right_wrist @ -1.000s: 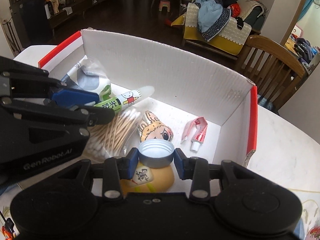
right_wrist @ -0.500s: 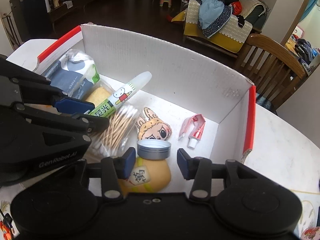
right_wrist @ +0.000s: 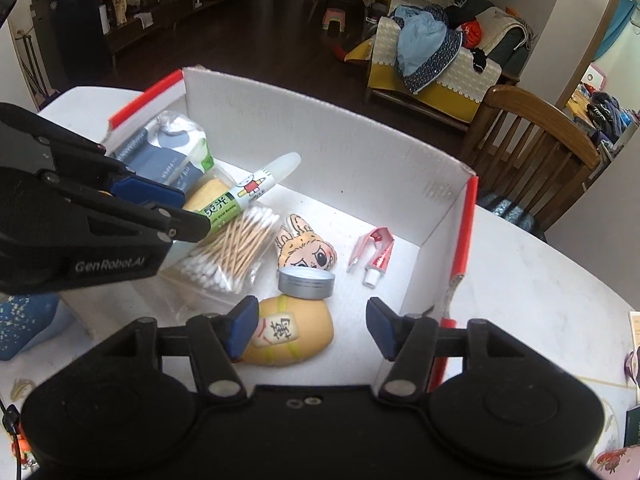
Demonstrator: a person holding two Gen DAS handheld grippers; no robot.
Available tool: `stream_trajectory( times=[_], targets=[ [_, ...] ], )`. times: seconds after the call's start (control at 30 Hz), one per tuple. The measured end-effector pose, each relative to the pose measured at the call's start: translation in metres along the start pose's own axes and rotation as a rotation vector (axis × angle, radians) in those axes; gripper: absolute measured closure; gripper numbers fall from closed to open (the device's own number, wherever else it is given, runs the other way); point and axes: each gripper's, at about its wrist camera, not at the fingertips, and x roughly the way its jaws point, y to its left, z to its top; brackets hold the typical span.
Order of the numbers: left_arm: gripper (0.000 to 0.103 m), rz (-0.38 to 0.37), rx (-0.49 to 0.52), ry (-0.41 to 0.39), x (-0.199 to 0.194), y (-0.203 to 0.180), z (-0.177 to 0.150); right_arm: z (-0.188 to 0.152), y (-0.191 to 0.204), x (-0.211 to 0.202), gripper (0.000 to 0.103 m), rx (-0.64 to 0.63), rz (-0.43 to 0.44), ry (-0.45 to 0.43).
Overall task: Organize objects
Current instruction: 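Lower both items into the box and open both grippers, then withdraw both grippers from the box back toward the remaining items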
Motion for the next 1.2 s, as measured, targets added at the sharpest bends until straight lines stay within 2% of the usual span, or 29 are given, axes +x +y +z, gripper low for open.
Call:
stream_trajectory(
  times=[0.4, 0.57, 1.03, 1.2],
  targets=[
    [0.082, 0.013, 0.013, -0.057, -0.042, -0.007, -0.006, -0.011, -0.004, -0.051, 0.04, 0.032, 0.02, -0.078],
    [0.082, 0.016, 0.014, -0.082, -0.064, -0.01, -0.016, -0.018, 0.0, -0.074, 0.033, 0.034, 0.035, -0.116],
    [0.082, 0.018, -0.003, -0.16, -0.13, -0.025, -0.045, -0.046, 0.007, -0.14, 0.03, 0.063, 0.075, -0.219],
    [0.081, 0.051, -0.016, -0.171, -0.148, -0.03, -0.057, -0.059, 0.013, -0.158, 0.029, 0.065, 0.079, -0.254]
  ],
)
